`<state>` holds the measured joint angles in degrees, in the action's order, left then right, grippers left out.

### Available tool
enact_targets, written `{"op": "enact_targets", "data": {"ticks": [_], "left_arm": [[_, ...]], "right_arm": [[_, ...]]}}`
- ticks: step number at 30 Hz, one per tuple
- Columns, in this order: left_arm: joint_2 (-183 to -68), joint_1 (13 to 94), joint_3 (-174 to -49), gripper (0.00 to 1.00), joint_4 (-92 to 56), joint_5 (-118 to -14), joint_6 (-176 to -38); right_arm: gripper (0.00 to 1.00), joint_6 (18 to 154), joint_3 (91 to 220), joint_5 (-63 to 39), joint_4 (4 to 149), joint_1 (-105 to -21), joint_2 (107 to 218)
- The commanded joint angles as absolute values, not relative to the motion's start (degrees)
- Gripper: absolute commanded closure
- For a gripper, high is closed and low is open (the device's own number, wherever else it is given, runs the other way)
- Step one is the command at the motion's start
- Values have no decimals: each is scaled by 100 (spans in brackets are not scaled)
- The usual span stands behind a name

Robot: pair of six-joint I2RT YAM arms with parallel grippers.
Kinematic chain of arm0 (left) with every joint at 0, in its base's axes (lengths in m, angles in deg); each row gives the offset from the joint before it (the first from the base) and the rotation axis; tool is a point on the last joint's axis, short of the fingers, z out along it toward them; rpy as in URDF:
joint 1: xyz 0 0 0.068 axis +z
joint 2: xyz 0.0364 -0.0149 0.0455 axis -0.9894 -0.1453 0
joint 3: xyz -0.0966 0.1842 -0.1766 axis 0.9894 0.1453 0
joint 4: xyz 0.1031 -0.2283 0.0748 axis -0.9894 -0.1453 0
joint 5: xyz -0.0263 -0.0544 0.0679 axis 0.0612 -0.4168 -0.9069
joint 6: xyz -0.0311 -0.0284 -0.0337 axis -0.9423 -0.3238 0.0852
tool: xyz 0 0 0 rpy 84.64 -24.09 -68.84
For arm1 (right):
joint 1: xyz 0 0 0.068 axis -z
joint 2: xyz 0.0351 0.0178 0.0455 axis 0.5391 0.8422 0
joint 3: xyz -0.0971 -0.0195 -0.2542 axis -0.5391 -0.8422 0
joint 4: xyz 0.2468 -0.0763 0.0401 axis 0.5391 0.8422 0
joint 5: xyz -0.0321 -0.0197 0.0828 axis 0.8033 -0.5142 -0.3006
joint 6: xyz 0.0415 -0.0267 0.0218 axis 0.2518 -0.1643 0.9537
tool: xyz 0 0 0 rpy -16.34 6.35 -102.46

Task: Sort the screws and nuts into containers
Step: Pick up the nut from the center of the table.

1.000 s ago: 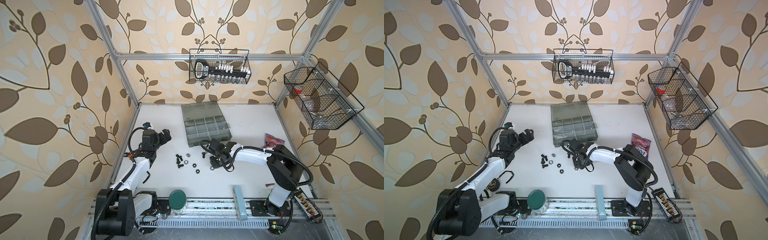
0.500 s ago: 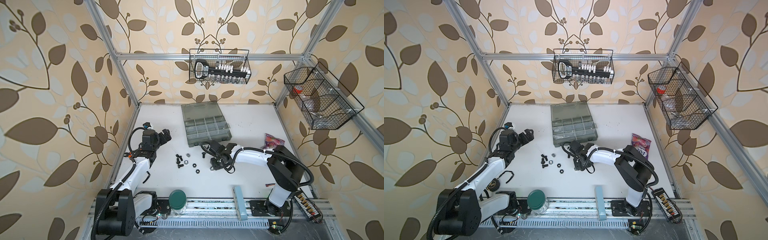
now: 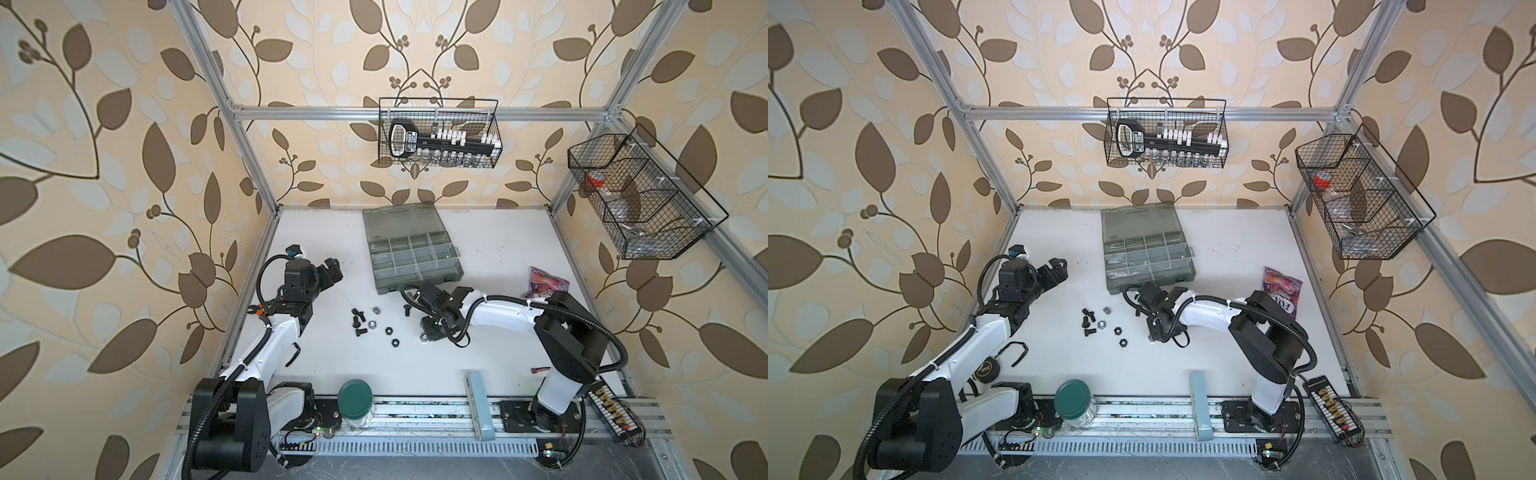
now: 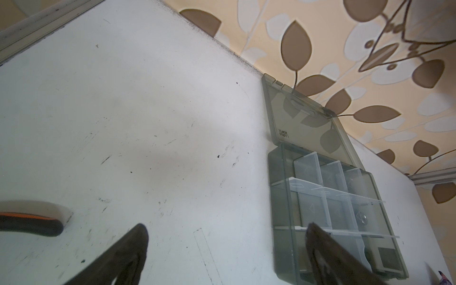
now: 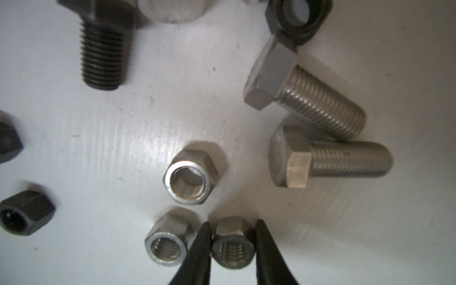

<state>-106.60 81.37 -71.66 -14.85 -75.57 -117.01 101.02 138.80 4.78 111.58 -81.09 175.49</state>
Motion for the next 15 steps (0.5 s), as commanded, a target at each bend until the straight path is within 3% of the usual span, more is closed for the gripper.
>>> {"op": "enact_targets", "data": {"ticks": [1,9,15], "left_arm": [[-10580,8190,-7290,1,-1421,-7657,-11722],[-10582,8190,-7301,1,-1439,-7676,-11705],[-10579,8190,-7307,1,-1439,-7675,-11697]], "right_arm": [[75,10088,13888,513,11528,-8161,17718],[84,10011,14259,755,11809,-8160,17529],[85,9862,14852,969,12123,-8055,17257]]}}
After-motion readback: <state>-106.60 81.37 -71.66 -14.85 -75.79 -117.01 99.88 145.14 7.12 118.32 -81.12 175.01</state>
